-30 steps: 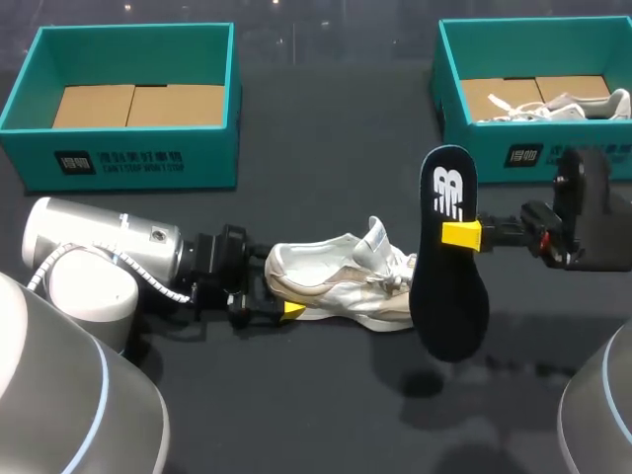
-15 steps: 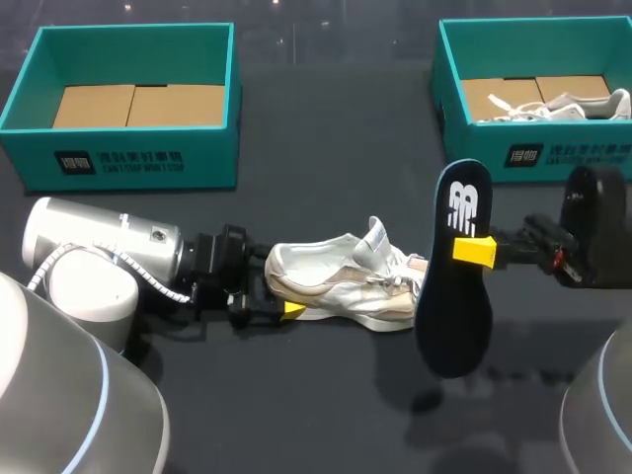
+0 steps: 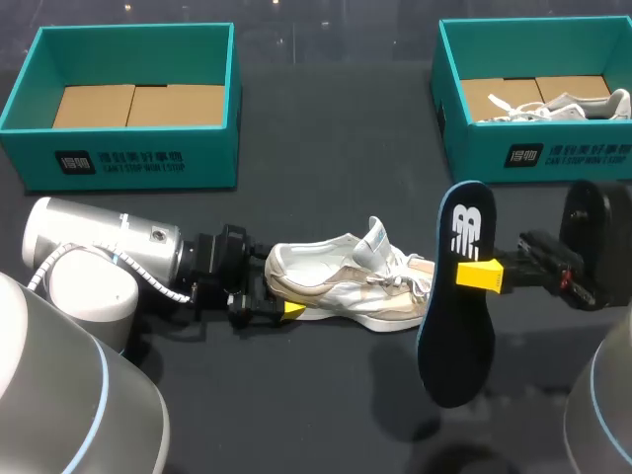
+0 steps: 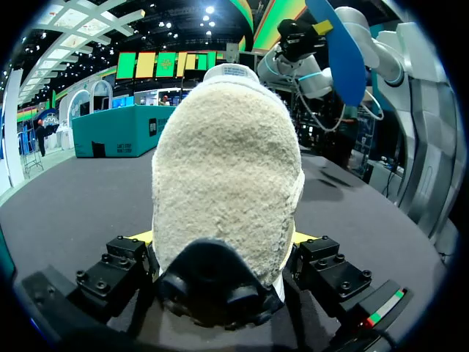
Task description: Take the shoe out of the shoebox, open the shoe tongue, remove and reinsert the insole, then place the shoe into the shoebox
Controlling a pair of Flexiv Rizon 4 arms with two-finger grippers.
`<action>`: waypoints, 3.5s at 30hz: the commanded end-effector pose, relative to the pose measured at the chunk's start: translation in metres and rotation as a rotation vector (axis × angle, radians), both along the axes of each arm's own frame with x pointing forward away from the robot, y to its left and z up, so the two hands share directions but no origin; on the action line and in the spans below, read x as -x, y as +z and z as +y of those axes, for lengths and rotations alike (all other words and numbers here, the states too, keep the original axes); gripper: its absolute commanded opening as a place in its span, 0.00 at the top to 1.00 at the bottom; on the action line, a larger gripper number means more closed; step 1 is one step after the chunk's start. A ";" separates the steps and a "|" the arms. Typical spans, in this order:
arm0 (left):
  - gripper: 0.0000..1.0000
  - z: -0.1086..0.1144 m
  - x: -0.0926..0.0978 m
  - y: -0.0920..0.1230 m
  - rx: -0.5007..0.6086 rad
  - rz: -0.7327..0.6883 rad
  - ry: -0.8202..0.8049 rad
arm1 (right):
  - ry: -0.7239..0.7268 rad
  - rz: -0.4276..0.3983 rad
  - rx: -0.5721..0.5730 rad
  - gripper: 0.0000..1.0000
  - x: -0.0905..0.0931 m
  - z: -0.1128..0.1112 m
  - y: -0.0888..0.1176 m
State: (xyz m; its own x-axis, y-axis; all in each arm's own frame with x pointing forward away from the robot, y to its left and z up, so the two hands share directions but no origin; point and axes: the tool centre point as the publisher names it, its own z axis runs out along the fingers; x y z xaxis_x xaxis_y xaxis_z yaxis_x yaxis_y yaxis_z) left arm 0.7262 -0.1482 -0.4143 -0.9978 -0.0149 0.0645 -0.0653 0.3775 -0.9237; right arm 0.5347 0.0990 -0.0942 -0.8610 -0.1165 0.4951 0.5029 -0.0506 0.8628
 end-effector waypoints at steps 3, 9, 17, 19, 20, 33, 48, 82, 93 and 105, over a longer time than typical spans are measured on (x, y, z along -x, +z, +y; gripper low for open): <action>1.00 0.002 0.001 -0.003 -0.001 0.000 0.001 | -0.502 0.046 0.274 1.00 0.018 0.001 0.003; 1.00 0.002 0.001 -0.003 -0.001 0.000 0.001 | -0.543 0.064 0.303 1.00 0.018 0.005 0.002; 1.00 0.002 0.001 -0.003 -0.001 0.000 0.001 | -0.548 0.072 0.346 1.00 0.003 0.012 0.000; 1.00 0.002 0.001 -0.003 -0.001 0.000 0.001 | -0.551 0.080 0.362 1.00 -0.003 0.012 0.000; 1.00 0.002 0.001 -0.003 -0.001 0.000 0.001 | -0.547 0.080 0.363 1.00 -0.004 0.012 0.000; 1.00 0.002 0.001 -0.003 -0.001 0.000 0.001 | -0.548 0.085 0.367 1.00 -0.006 0.012 0.000; 0.00 0.016 0.004 0.007 -0.046 -0.012 -0.007 | -0.548 0.085 0.367 1.00 -0.006 0.012 0.000; 0.00 0.067 -0.011 0.034 -0.557 -0.061 -0.096 | -0.548 0.085 0.367 1.00 -0.006 0.012 0.000; 0.00 0.056 -0.012 0.076 -0.890 -0.050 -0.041 | -0.548 0.085 0.367 1.00 -0.006 0.012 0.000; 0.00 0.044 -0.013 0.083 -1.034 -0.076 -0.059 | -0.548 0.085 0.367 1.00 -0.006 0.012 0.000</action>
